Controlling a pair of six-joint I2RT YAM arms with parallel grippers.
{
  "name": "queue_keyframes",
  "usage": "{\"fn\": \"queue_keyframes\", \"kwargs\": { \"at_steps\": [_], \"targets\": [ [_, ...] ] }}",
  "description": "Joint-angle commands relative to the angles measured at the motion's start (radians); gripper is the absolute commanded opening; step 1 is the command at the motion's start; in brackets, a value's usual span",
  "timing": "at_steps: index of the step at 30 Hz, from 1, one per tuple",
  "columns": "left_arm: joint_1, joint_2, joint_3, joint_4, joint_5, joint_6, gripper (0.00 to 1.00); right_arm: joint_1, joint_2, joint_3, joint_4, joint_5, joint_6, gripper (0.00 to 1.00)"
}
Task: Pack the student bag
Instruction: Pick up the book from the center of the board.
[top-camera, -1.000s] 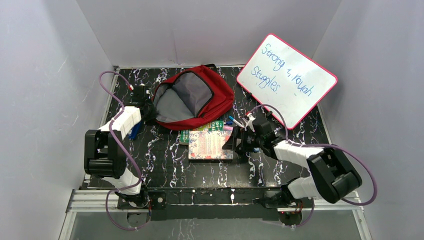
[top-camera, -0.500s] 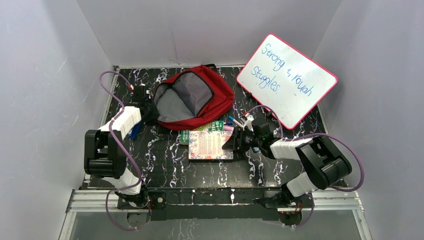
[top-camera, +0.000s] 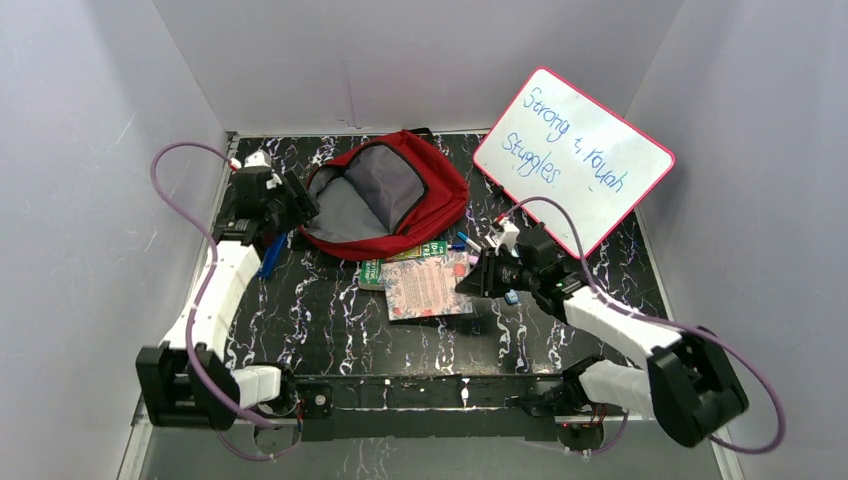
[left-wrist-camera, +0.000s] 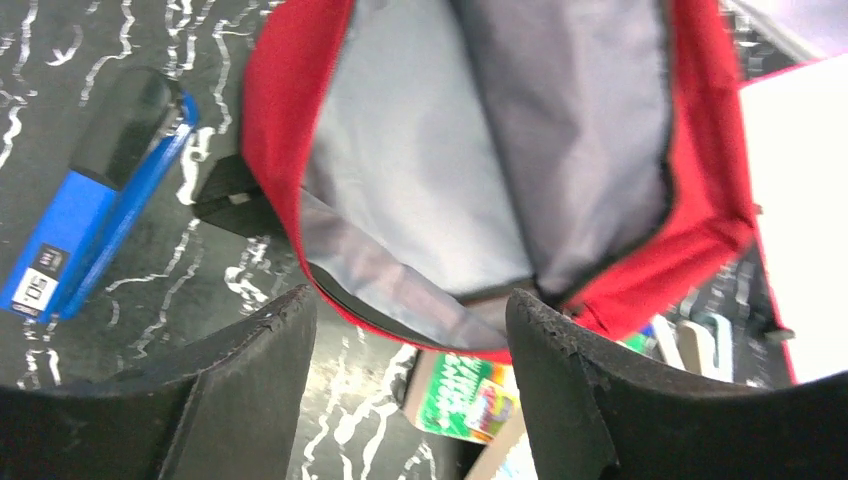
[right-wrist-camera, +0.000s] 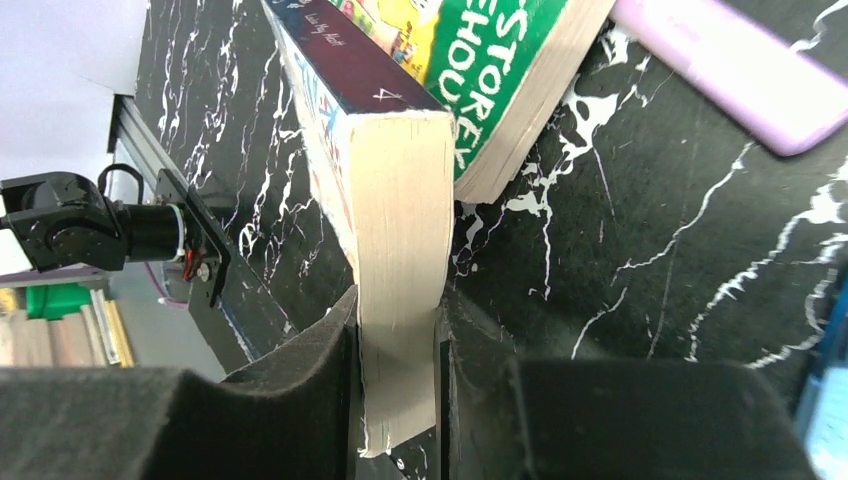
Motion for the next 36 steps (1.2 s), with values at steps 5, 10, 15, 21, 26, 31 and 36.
{"fn": "queue_keyframes", "kwargs": {
  "at_steps": [5,10,15,21,26,31,36],
  "targets": [
    [0.0,-0.204,-0.141,0.108,0.445,-0.074,0.73,-0.005,-0.235,0.147,-0.202,0.014,-0.13,0.0],
    [-0.001,-0.334,-0.251,0.273,0.595,-0.101,0.75,-0.004,-0.256,0.261,-0.253,-0.031,-0.214,0.0],
    [-0.001,-0.453,-0.313,0.458,0.724,-0.109,0.75,-0.005,-0.292,0.368,-0.24,-0.03,-0.185,0.0],
    [-0.013,-0.454,-0.365,0.752,0.933,-0.217,0.75,-0.005,-0.3,0.446,-0.115,-0.086,-0.032,0.0],
    [-0.014,-0.454,-0.338,0.829,0.978,-0.221,0.75,-0.005,-0.292,0.523,-0.06,-0.125,0.037,0.0],
    [-0.027,-0.44,-0.318,0.915,1.055,-0.266,0.75,-0.004,-0.263,0.555,0.036,-0.211,0.126,0.0],
    [-0.041,-0.436,-0.311,0.966,1.072,-0.317,0.75,-0.004,-0.228,0.563,0.128,-0.299,0.203,0.0]
  ]
}}
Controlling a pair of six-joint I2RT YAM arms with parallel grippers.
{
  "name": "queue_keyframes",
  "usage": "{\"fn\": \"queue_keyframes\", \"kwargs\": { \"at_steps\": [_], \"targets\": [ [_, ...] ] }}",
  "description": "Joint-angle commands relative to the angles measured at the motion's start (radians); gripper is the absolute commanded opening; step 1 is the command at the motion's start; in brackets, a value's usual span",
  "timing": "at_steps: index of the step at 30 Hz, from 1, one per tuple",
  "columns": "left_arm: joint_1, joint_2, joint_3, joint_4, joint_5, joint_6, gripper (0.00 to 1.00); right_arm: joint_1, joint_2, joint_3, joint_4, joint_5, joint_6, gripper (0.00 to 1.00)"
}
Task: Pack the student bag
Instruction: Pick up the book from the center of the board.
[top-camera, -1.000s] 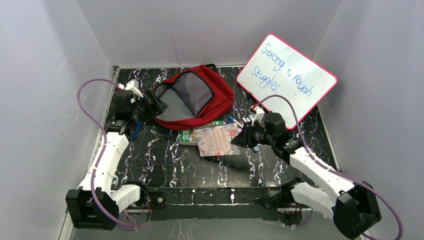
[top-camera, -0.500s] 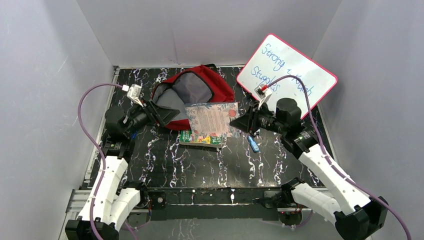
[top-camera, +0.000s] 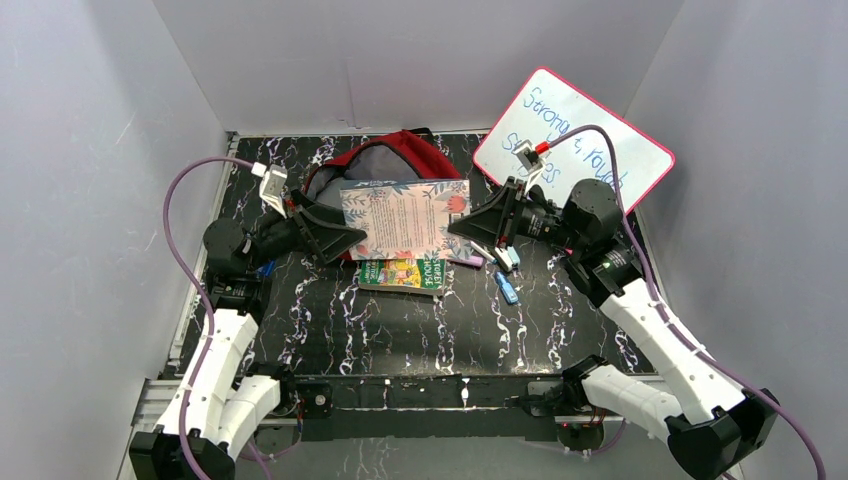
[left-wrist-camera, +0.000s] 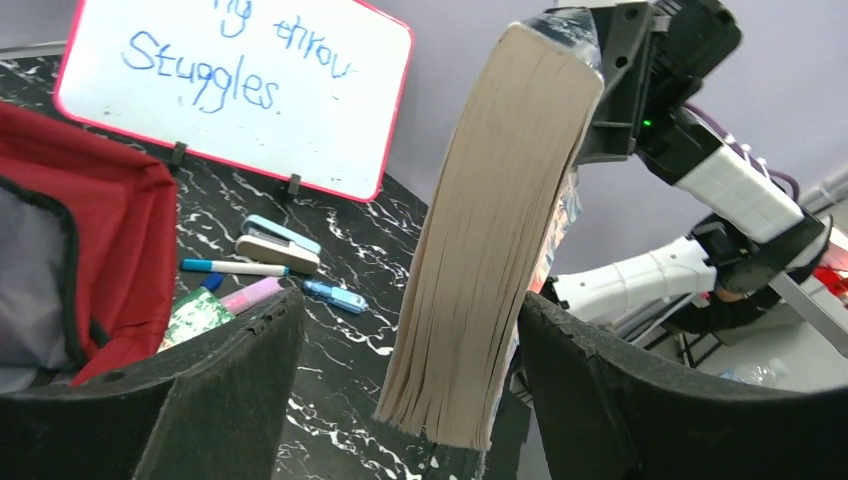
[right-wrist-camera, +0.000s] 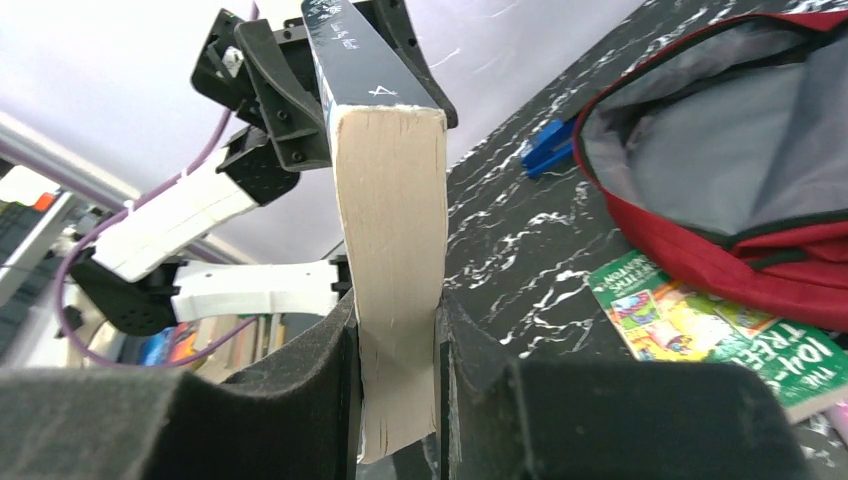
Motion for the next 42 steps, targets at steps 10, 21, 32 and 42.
{"fn": "queue_keyframes", "kwargs": {
  "at_steps": [10,21,32,42],
  "targets": [
    [-0.035,0.012,0.095,0.175,0.082,-0.137,0.67,-0.004,0.024,0.06,0.236,-0.101,0.144,0.0],
    [-0.057,-0.001,0.067,0.176,0.091,-0.188,0.49,-0.003,0.051,0.086,0.135,0.07,0.094,0.0],
    [-0.062,0.016,0.072,0.176,0.074,-0.2,0.42,-0.003,0.086,0.094,0.04,0.157,0.016,0.0],
    [-0.064,0.04,0.068,0.174,0.066,-0.199,0.39,0.017,0.115,0.121,-0.027,0.197,-0.032,0.0]
  ]
}}
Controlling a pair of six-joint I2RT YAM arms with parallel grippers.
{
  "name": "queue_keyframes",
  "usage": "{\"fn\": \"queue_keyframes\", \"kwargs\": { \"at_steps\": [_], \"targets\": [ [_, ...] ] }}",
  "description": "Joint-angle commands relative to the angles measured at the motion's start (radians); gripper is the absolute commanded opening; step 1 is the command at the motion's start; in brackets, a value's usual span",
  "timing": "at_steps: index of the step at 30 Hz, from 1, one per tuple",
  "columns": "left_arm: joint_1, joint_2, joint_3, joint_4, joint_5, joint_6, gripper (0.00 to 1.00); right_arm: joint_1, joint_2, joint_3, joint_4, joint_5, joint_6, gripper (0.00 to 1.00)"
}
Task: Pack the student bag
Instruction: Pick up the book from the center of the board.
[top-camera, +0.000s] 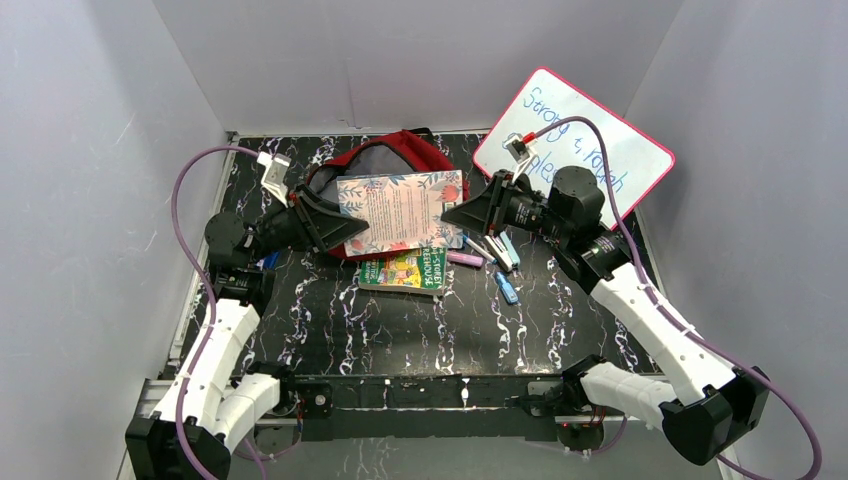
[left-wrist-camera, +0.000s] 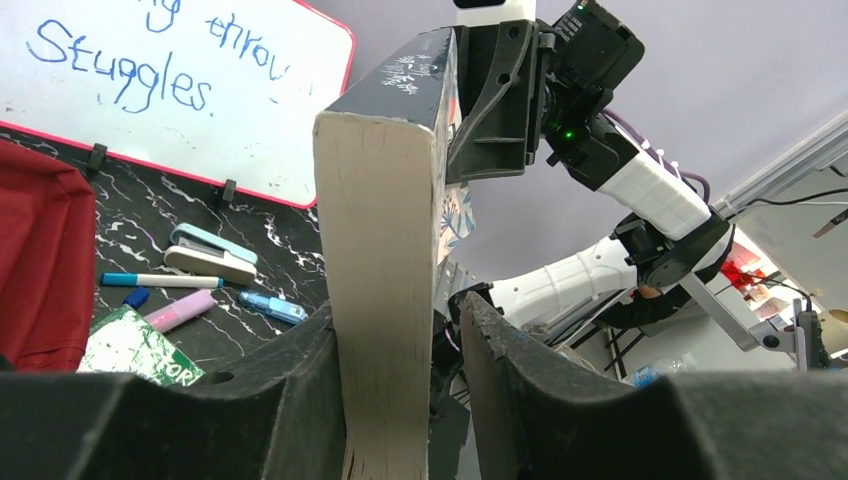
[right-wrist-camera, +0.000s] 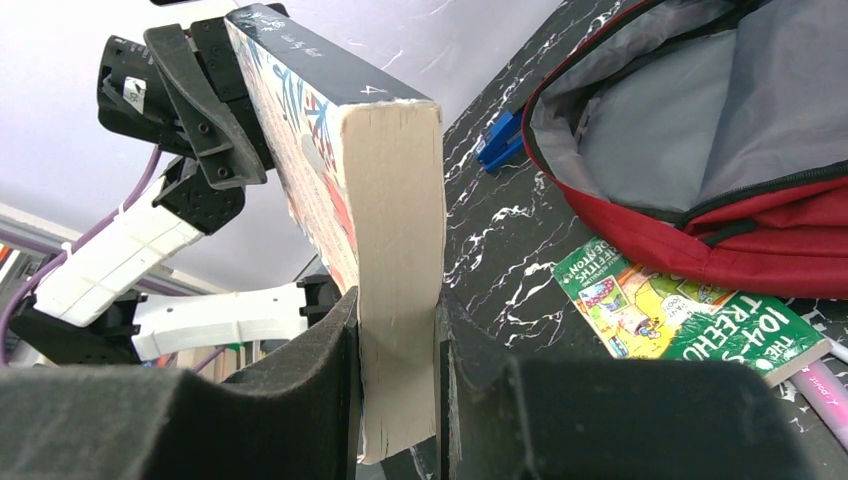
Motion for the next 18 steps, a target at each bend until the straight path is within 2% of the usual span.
{"fn": "queue_keyframes", "kwargs": {
  "at_steps": [1,2,6,9,13,16,18],
  "targets": [
    [-0.013,-0.017,0.015,0.053,0.023,-0.01,0.37,0.01,0.016,0.063,0.022,0.111,-0.045,0.0],
    [-0.013,-0.016,0.014,0.051,0.019,-0.005,0.32,0.012,0.018,0.063,0.019,0.115,-0.052,0.0],
    [-0.012,-0.009,0.02,-0.023,-0.013,0.042,0.0,0.016,0.02,0.064,0.003,0.139,-0.076,0.0],
    [-0.012,-0.009,0.022,-0.09,-0.074,0.063,0.0,0.017,0.024,0.063,-0.014,0.155,-0.104,0.01],
    [-0.013,-0.031,0.04,-0.222,-0.22,0.102,0.0,0.017,0.02,0.077,-0.098,0.252,-0.184,0.33],
    [-0.013,-0.044,0.092,-0.441,-0.441,0.155,0.0,0.017,0.019,0.089,-0.163,0.36,-0.253,0.54],
    [-0.013,-0.045,0.129,-0.591,-0.562,0.197,0.0,0.017,0.032,0.099,-0.203,0.425,-0.284,0.65]
  ]
}}
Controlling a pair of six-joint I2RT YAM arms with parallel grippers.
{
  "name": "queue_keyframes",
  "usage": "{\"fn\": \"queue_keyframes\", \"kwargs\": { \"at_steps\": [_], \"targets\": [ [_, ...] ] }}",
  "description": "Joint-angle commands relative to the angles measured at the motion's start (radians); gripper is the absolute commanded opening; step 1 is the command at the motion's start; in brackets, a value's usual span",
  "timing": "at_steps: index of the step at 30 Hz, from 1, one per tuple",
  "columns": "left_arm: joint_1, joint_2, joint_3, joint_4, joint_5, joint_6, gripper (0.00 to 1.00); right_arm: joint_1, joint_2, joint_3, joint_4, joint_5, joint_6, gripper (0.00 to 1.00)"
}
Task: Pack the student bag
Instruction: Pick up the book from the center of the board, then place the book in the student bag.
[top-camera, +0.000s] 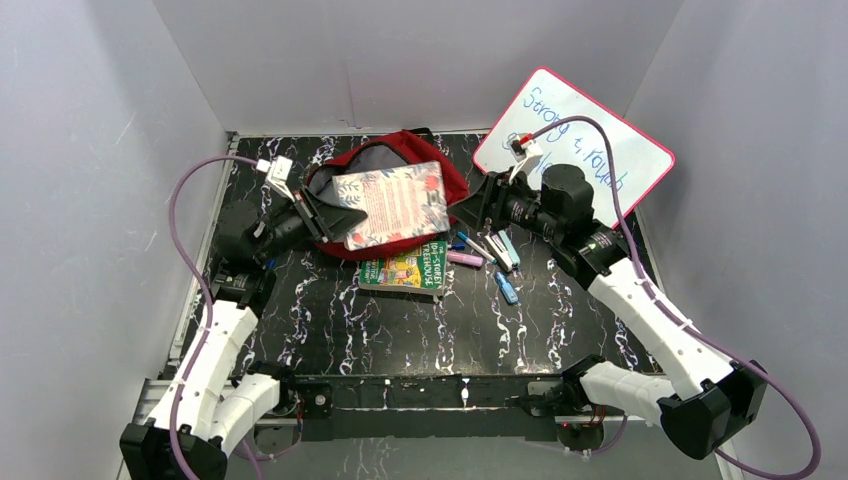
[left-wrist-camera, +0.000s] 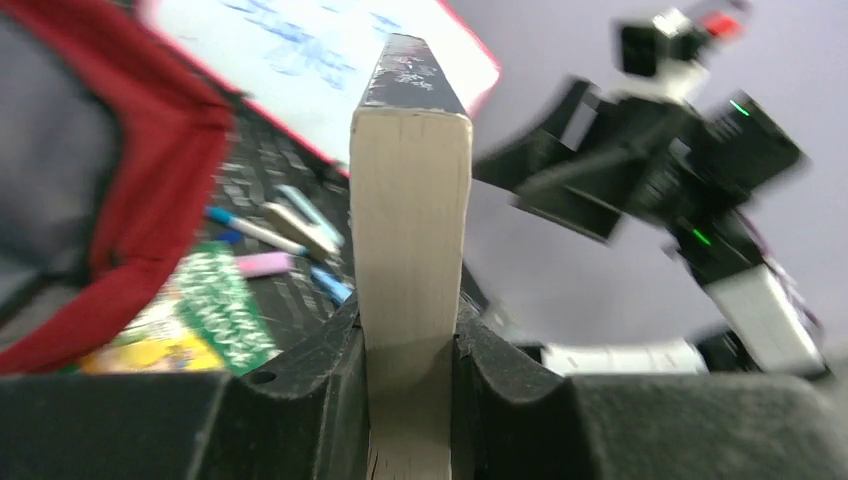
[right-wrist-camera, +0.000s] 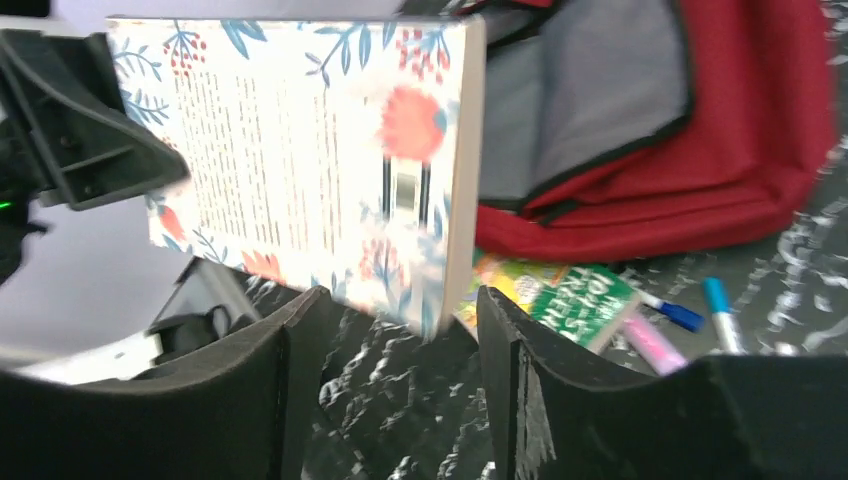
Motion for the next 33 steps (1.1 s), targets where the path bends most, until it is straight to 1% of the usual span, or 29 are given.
{"fn": "queue_keyframes", "kwargs": {
  "at_steps": [1,3,5,9,11,12,13,16,20,22,24,26,29,33],
  "targets": [
    [0.011,-0.036,0.123,-0.329,-0.401,0.118,0.0,-0.006,0.016,0.08,-0.087,0.235,-0.137,0.7],
    [0.011,-0.042,0.165,-0.447,-0.518,0.144,0.0,-0.005,0.06,0.106,-0.134,0.286,-0.162,0.78],
    [0.012,-0.05,0.202,-0.538,-0.623,0.167,0.0,-0.005,0.114,0.138,-0.184,0.331,-0.179,0.84],
    [0.011,-0.06,0.268,-0.67,-0.747,0.203,0.0,-0.006,0.261,0.264,-0.355,0.426,-0.186,0.95],
    [0.011,-0.067,0.287,-0.717,-0.787,0.212,0.0,-0.005,0.32,0.324,-0.421,0.462,-0.162,0.98],
    [0.012,-0.073,0.295,-0.733,-0.795,0.218,0.0,-0.006,0.339,0.344,-0.437,0.453,-0.176,0.99],
    [0.011,-0.076,0.302,-0.75,-0.812,0.225,0.0,-0.007,0.348,0.35,-0.432,0.433,-0.225,0.99],
    [0.011,-0.086,0.326,-0.796,-0.87,0.237,0.0,-0.015,0.369,0.323,-0.403,0.411,-0.288,0.99],
    [0.012,-0.076,0.365,-0.86,-0.93,0.241,0.0,-0.017,0.434,0.32,-0.427,0.448,-0.281,0.99],
    [0.011,-0.079,0.381,-0.883,-0.953,0.243,0.0,-0.016,0.452,0.327,-0.395,0.419,-0.292,0.99],
    [0.013,-0.079,0.396,-0.905,-0.973,0.243,0.0,-0.007,0.486,0.368,-0.376,0.415,-0.293,0.99],
    [0.011,-0.076,0.408,-0.922,-0.98,0.245,0.0,0.012,0.561,0.466,-0.4,0.442,-0.301,0.99],
    [0.011,-0.076,0.422,-0.949,-0.989,0.242,0.0,0.065,0.715,0.664,-0.474,0.478,-0.331,0.99],
    [0.011,-0.081,0.447,-1.001,-1.027,0.241,0.0,0.139,0.92,0.915,-0.523,0.459,-0.411,0.99]
  ]
}}
